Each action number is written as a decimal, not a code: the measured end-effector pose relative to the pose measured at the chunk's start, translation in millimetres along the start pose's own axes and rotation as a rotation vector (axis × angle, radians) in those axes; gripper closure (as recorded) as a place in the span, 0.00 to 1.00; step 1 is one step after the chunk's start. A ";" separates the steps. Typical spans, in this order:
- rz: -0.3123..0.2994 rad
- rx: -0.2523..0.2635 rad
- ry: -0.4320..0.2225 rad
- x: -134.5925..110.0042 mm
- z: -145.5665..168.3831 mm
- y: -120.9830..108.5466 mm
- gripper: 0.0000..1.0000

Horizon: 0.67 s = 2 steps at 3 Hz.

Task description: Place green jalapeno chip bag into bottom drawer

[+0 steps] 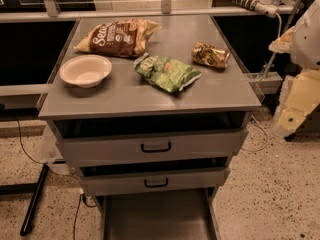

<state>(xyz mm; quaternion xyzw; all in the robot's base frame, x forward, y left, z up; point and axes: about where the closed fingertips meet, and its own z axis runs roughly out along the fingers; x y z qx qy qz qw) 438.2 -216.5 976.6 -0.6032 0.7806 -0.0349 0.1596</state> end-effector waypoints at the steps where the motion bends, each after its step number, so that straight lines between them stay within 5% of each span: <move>1: 0.000 0.000 0.000 -0.1 0.0 0.0 0.00; 2: -0.070 -0.012 -0.027 -30.8 7.9 8.3 0.00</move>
Offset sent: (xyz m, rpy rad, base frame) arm 0.0026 0.0774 -0.0133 0.0184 0.0094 0.1846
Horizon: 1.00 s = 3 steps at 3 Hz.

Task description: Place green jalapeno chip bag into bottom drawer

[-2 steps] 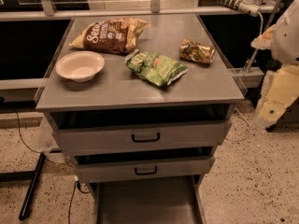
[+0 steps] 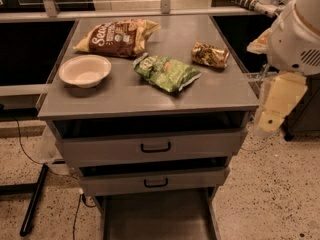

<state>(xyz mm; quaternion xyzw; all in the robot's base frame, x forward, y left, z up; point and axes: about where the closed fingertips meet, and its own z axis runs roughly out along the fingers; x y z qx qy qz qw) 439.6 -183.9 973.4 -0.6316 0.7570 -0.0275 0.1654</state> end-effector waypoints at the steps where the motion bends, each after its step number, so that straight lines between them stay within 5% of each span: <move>1: -0.103 0.009 -0.099 -50.2 14.8 -2.6 0.00; 3: -0.317 0.029 -0.395 -148.6 50.3 -17.6 0.00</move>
Offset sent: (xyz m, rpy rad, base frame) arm 0.0464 0.1730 -0.0084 0.2991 -0.2021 0.4920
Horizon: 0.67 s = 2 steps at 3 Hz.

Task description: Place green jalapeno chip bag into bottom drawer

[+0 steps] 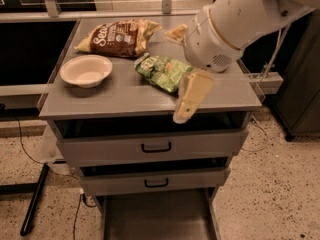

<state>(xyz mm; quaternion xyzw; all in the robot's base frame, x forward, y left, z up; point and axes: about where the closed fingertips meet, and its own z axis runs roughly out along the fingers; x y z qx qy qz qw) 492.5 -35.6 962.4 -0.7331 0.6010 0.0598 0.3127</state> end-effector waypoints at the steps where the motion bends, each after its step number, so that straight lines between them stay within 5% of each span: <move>1: 0.016 -0.004 -0.071 5.5 31.6 -28.2 0.00; 2: 0.091 0.004 -0.074 29.5 52.1 -62.8 0.00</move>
Offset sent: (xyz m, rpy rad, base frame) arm 0.1407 -0.0072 -0.0481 0.1301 0.0941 -0.1470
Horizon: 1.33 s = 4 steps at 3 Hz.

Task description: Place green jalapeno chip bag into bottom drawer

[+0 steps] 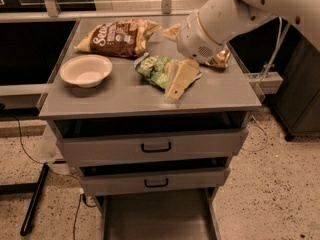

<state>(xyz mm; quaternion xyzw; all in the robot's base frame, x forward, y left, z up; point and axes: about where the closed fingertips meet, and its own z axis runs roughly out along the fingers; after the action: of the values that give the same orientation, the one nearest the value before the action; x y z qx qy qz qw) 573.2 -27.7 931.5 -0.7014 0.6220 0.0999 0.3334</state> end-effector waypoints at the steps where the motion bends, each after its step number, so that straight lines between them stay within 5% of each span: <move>1: 0.064 0.012 0.015 21.1 13.2 -24.2 0.00; 4: 0.136 0.004 0.098 63.5 63.6 -68.0 0.00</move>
Offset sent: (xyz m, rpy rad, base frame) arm 0.0887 -0.0302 -0.0414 -0.0154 0.0562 -0.1807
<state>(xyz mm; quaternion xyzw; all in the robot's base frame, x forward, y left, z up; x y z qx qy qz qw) 667.6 -40.9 871.3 -0.6608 0.6841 0.0867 0.2965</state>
